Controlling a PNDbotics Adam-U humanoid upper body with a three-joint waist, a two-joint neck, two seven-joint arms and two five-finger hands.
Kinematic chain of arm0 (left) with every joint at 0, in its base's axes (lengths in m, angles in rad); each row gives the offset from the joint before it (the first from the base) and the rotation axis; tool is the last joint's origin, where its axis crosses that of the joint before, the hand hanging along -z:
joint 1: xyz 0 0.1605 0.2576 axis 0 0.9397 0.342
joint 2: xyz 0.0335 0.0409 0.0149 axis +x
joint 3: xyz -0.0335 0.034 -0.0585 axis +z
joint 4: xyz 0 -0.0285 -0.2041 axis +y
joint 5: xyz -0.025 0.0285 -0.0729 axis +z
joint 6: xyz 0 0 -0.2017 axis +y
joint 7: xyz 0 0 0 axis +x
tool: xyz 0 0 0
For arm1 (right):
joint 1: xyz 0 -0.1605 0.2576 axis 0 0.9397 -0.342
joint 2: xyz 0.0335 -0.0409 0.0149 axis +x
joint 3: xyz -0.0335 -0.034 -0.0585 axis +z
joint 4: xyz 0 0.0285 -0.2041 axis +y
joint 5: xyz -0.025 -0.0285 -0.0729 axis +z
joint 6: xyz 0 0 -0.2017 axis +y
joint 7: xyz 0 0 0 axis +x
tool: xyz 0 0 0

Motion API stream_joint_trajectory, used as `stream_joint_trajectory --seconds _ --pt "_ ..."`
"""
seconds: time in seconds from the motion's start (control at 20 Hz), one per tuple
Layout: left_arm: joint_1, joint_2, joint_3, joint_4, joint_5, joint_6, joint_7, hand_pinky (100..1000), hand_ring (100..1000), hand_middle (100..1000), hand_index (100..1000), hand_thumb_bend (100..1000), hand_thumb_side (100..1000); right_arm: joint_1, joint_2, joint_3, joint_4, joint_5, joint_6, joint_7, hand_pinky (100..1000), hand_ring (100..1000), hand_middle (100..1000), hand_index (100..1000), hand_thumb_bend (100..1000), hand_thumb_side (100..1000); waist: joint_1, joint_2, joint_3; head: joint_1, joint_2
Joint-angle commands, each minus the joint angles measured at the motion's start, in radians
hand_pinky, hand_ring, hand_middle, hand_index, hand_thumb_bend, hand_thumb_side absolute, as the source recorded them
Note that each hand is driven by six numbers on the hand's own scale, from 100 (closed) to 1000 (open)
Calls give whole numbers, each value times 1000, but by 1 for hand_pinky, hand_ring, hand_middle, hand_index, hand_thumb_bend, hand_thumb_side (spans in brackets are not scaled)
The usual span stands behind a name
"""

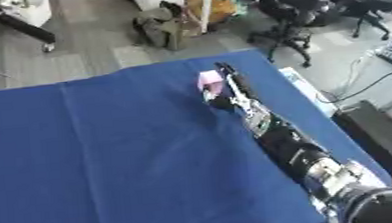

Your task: Pick up the objects with one hand, pass them to the other hand, and then place them into the box on the other side of the table.

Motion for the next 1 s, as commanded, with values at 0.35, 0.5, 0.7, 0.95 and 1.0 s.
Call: stream_joint_trajectory --seconds 0.35,0.5,0.7,0.95,1.0 --pt "-16 16 4 -18 1 -2 -8 658 603 552 764 1000 656 -12 -37 7 29 2 14 45 905 973 958 1000 100 320 -3 -14 3 -21 -9" --pt "-14 17 3 -18 1 -2 -9 658 603 552 764 1000 657 -8 -31 13 51 1 25 51 889 965 934 1000 100 358 -4 -15 3 -22 -9" --pt "-15 19 2 -18 1 -2 -10 657 603 552 764 1000 659 -9 -26 16 67 -2 27 42 841 928 886 997 100 289 -5 -12 3 -23 -10" --pt "-18 20 0 -18 0 -2 -12 657 603 552 764 1000 660 -17 -21 15 59 19 21 -6 663 762 713 787 100 304 -7 -8 2 -24 -7" --pt "-18 21 0 -18 0 -2 -13 657 603 552 764 1000 660 -18 -19 14 58 26 19 -25 628 729 663 747 100 326 -7 -8 2 -24 -6"
